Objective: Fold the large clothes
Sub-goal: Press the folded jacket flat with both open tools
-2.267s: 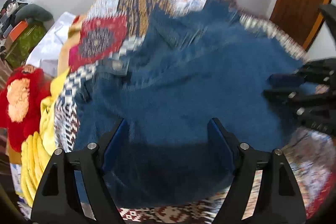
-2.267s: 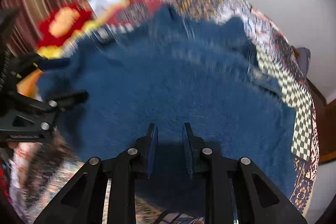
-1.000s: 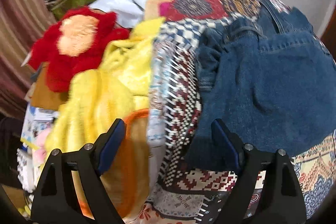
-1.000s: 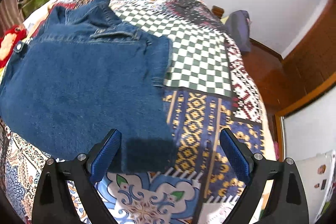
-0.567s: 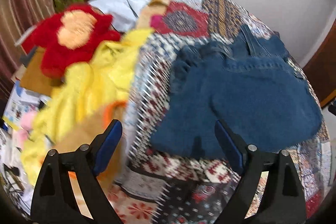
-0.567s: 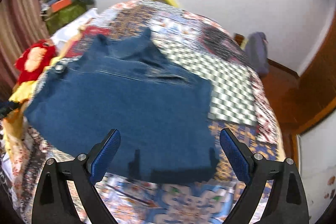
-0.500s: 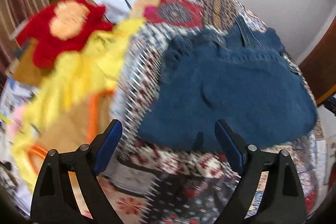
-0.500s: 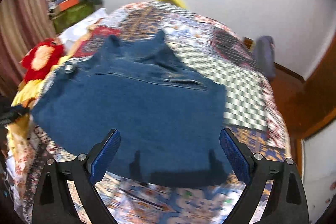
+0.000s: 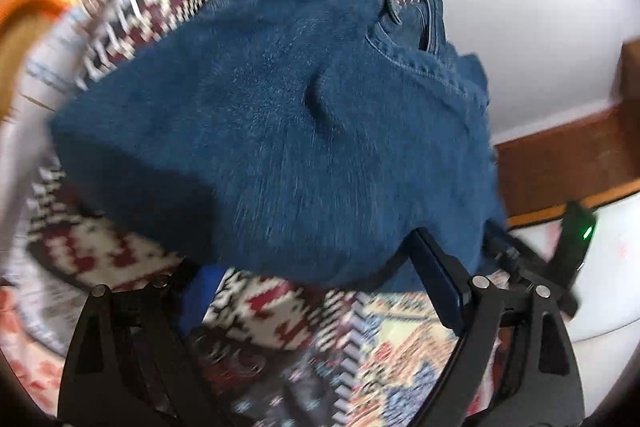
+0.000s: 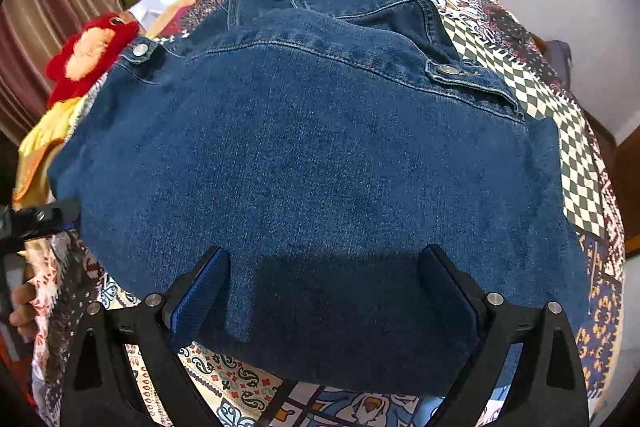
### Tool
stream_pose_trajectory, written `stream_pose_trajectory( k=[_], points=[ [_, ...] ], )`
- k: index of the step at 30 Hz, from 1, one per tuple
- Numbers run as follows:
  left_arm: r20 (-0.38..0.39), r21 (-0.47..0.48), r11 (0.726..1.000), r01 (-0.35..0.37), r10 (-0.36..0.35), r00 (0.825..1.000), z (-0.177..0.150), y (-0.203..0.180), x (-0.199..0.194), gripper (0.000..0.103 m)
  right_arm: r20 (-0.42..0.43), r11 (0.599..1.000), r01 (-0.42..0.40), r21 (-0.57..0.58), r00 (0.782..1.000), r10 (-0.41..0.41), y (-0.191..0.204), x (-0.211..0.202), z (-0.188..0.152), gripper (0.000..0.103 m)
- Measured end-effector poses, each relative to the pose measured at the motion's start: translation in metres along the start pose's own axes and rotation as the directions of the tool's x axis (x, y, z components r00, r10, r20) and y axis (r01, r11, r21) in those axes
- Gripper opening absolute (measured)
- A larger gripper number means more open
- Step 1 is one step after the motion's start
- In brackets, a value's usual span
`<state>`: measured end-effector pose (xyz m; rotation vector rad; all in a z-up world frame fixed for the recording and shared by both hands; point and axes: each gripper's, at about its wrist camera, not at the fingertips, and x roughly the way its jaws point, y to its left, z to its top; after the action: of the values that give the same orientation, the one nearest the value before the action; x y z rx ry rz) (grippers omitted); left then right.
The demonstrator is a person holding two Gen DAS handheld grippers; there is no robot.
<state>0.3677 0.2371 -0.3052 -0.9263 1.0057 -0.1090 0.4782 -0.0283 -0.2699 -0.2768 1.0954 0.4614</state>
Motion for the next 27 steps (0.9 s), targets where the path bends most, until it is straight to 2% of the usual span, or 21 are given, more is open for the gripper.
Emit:
stream_pose_trajectory(
  k=[2,6,8,9,12,14,15,17,21,23,27],
  points=[
    [0.008,-0.021,0.999,0.029,-0.029,1.000,0.006,0.003,0.007,0.090,0.003,1.000,-0.001,-0.012,1.000,0.001,-0.001,0.000,0.000,0.097],
    [0.083,-0.046,0.998,0.033,-0.030,0.996,0.017,0.001,0.015,0.090,0.023,0.999,0.013,-0.031,1.000,-0.013,0.001,0.002,-0.002,0.100],
    [0.135,-0.084,0.996,0.013,-0.001,0.991,0.025,0.004,0.016,0.084,0.033,1.000,0.013,-0.028,0.999,-0.012,0.002,0.002,-0.003,0.100],
    [0.168,-0.096,0.995,-0.014,0.030,0.985,0.027,0.003,0.016,0.078,0.036,1.000,0.013,-0.027,0.999,-0.012,0.002,0.001,-0.003,0.100],
    [0.227,-0.098,0.993,-0.072,0.093,0.969,0.036,-0.001,0.018,0.066,0.032,1.000,0.010,-0.024,0.999,-0.009,0.003,-0.001,-0.002,0.100],
    [0.290,-0.056,0.988,-0.144,0.154,0.945,0.030,-0.015,0.014,0.057,0.021,1.000,0.002,-0.017,1.000,-0.002,0.002,-0.003,-0.001,0.100],
    [0.310,-0.037,0.983,-0.178,0.181,0.933,0.028,-0.022,0.012,0.049,0.015,1.000,-0.005,-0.014,1.000,0.005,0.002,-0.005,0.000,0.100],
    [0.370,0.023,0.964,-0.265,0.238,0.898,0.024,-0.038,0.004,0.038,0.011,1.000,-0.014,-0.026,1.000,0.014,0.003,-0.009,0.001,0.100],
    [0.449,0.097,0.960,-0.263,0.194,0.872,0.026,-0.059,-0.028,0.033,0.047,0.996,-0.007,-0.083,0.999,0.011,0.017,-0.026,0.003,0.100],
    [0.502,0.149,0.942,-0.302,0.191,0.843,0.025,-0.069,-0.040,0.032,0.083,0.994,-0.001,-0.105,0.996,0.010,0.025,-0.036,0.006,0.100],
    [0.549,0.139,0.936,-0.322,0.198,0.812,0.020,-0.075,-0.063,0.029,0.123,0.993,-0.026,-0.116,0.992,0.040,0.047,-0.048,0.018,0.100]
  ],
)
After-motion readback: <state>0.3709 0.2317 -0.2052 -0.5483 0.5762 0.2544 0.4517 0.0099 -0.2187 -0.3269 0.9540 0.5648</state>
